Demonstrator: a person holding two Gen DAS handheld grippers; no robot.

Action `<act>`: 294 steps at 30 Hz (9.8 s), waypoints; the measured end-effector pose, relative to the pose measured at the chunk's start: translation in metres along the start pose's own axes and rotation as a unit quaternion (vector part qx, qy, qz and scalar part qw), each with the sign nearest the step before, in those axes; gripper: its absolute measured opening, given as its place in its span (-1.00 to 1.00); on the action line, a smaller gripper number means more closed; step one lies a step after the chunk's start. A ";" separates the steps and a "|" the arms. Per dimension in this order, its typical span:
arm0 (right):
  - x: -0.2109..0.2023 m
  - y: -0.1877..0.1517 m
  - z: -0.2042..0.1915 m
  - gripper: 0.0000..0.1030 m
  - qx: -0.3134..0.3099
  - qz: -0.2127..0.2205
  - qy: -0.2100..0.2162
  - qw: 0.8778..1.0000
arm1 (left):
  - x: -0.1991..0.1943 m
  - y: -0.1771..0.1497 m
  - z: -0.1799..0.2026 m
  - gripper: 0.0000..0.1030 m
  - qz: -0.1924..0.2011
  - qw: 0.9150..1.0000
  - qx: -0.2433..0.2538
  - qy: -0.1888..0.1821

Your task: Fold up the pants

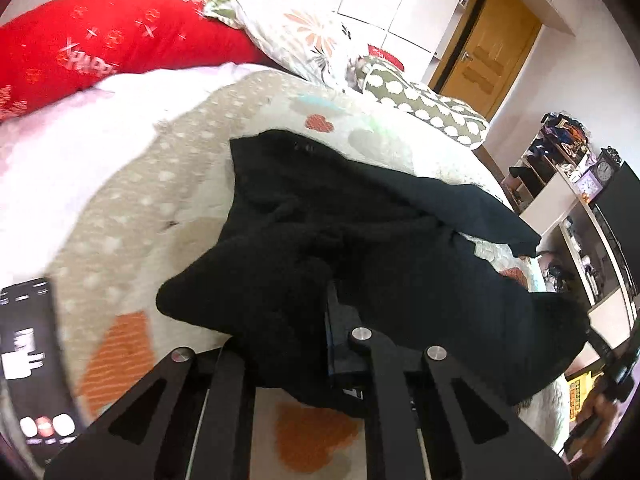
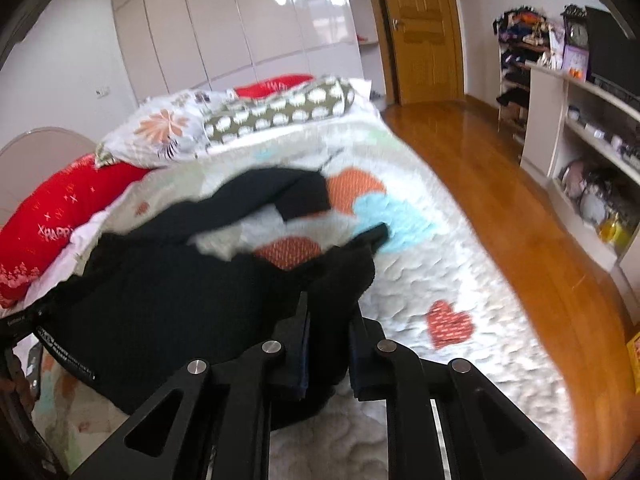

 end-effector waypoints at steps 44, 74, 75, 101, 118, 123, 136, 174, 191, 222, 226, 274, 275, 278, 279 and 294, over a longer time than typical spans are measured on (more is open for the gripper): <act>0.077 -0.061 -0.153 -0.08 -0.177 -0.112 0.115 0.971 | 0.025 -0.046 -0.006 0.50 -0.006 0.994 0.035 0.103; 0.169 0.059 -0.058 0.51 0.020 -0.123 0.140 0.982 | 0.100 0.092 -0.017 0.66 -0.045 0.989 -0.137 0.020; 0.175 0.063 -0.056 0.52 0.032 -0.123 0.143 0.982 | 0.108 0.095 -0.016 0.66 -0.052 0.989 -0.138 0.020; 0.029 0.074 -0.027 -0.98 -0.010 0.004 0.160 0.987 | 0.004 0.062 0.039 -0.80 0.002 0.998 -0.025 -0.062; 0.010 -0.037 0.001 -0.94 -0.025 -0.113 0.120 0.986 | 0.008 -0.065 0.013 -0.76 -0.064 0.997 -0.044 -0.026; 0.007 -0.053 0.003 -0.70 -0.042 -0.140 0.093 0.985 | -0.010 -0.062 0.003 0.00 -0.043 0.999 -0.028 0.017; -0.033 -0.041 -0.071 0.08 -0.132 -0.124 0.176 0.968 | -0.050 -0.031 -0.015 0.25 0.013 0.996 0.005 0.092; 0.136 0.014 -0.181 -0.50 -0.154 -0.092 0.126 0.976 | 0.005 -0.039 -0.010 0.60 -0.038 0.995 -0.022 0.093; 0.000 -0.016 0.007 0.14 -0.066 -0.058 0.053 0.995 | 0.013 -0.036 0.104 0.62 -0.050 0.997 0.059 -0.013; -0.069 0.032 0.025 -0.56 -0.349 0.032 0.049 0.935 | 0.031 -0.057 0.130 0.62 -0.091 0.992 0.088 -0.029; -0.063 0.005 0.079 -0.46 -0.252 -0.021 0.045 0.966 | 0.043 -0.071 0.153 0.62 -0.112 0.986 0.117 -0.030; 0.042 -0.025 -0.007 0.14 -0.118 -0.096 0.063 0.986 | 0.039 -0.005 0.009 0.62 -0.016 0.994 0.016 0.105; 0.041 -0.028 -0.002 0.14 -0.118 -0.099 0.058 0.986 | 0.041 -0.007 0.004 0.62 -0.019 0.995 0.007 0.102; 0.041 -0.036 0.012 0.14 -0.109 -0.104 0.065 0.986 | 0.053 -0.016 -0.002 0.62 -0.035 0.994 0.000 0.104; 0.041 -0.037 0.013 0.14 -0.105 -0.104 0.068 0.987 | 0.053 -0.017 0.001 0.62 -0.031 0.993 0.009 0.112; -0.016 -0.038 0.030 0.28 -0.083 -0.077 0.084 0.990 | 0.022 -0.015 0.115 0.63 -0.010 0.994 0.104 0.021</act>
Point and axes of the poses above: each gripper's, at about its wrist camera, not at the fingertips, and x roughly the way its jaws point, z to its right, y to its top, the point moved 4 cm from there along x, roughly the way its jaws point, and after that the axes turned 2 degrees about x, right-handed, at the moved point
